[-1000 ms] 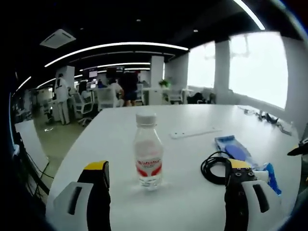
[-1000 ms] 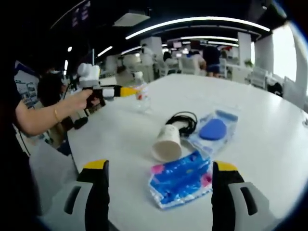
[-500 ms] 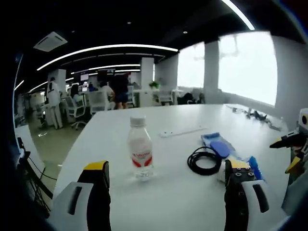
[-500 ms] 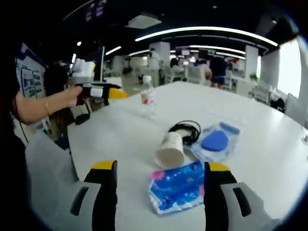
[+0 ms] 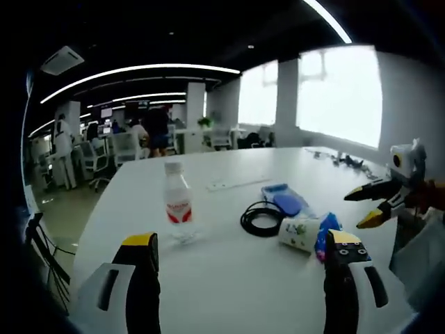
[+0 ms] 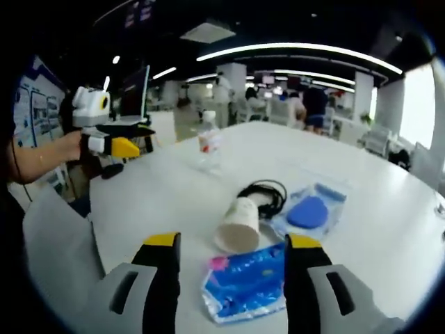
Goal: Arrange the tabletop items into an orderly group along one side of the table until the central work area is clear of visible clutter.
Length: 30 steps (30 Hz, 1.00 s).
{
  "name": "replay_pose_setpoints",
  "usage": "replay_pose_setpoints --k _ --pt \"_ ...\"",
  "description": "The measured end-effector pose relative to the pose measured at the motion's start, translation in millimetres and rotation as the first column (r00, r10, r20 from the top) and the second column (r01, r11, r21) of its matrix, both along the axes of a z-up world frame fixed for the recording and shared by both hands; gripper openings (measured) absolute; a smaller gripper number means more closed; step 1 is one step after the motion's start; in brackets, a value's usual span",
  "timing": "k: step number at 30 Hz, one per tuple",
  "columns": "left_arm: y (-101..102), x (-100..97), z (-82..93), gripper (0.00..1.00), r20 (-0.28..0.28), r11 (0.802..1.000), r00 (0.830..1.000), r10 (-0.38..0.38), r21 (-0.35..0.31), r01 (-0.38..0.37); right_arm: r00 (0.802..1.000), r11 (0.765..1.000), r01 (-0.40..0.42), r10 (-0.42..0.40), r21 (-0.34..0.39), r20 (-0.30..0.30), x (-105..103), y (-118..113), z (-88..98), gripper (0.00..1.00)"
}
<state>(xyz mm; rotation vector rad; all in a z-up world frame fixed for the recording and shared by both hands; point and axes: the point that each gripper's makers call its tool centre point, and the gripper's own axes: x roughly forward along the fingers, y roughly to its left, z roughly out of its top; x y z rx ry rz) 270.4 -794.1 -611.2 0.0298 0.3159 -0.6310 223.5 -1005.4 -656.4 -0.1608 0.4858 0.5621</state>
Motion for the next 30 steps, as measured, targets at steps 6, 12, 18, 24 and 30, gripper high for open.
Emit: replay_pose_setpoints --k 6,12,18,24,30 --pt "0 -23.3 -5.0 0.98 0.008 0.998 0.999 -0.042 0.049 0.042 0.999 0.997 -0.036 0.036 -0.075 0.004 11 5 -14.7 0.51" --pt "-6 -42.2 -14.8 0.98 0.007 0.99 0.995 -0.099 0.102 0.098 1.0 0.993 -0.025 0.024 -0.112 -0.011 25 6 -35.3 0.46" --pt "-9 -48.1 -10.3 0.96 0.057 0.989 0.992 -0.113 0.103 0.107 1.0 0.985 0.017 -0.017 -0.172 0.007 43 -2 -49.2 0.39" --pt "-10 -55.1 -19.7 0.96 0.052 0.979 0.988 -0.147 0.153 0.138 0.999 0.979 0.016 -0.009 -0.206 0.034 54 -1 -58.9 0.31" --pt "-13 -63.8 -27.5 0.94 0.017 0.979 0.987 -0.162 0.127 0.159 0.998 0.978 0.06 -0.061 -0.199 -0.002 57 -3 -66.6 0.28"
